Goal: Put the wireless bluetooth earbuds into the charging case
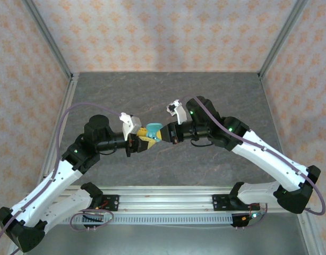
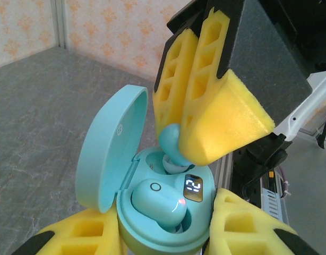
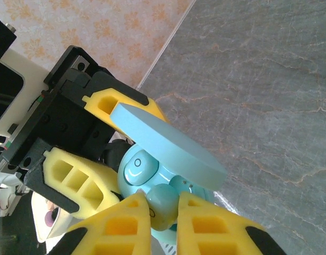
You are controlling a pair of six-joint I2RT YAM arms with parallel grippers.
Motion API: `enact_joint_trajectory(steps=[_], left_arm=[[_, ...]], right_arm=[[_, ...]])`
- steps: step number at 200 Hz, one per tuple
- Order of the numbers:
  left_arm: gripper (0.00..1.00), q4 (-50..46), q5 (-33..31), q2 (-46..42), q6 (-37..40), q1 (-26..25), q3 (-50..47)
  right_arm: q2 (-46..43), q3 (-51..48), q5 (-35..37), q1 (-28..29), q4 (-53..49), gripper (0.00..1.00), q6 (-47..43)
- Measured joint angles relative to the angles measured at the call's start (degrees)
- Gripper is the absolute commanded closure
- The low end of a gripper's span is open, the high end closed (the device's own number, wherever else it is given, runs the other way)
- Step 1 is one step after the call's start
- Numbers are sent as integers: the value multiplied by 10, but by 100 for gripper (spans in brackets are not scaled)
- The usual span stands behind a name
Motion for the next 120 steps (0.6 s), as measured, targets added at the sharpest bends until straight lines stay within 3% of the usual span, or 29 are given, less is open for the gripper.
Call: enact_joint_trajectory(steps=[120], left_arm=[[86,-14,0,0,2,-3,3]], right_arm=[[40,59,-17,0,-78,85,-31]])
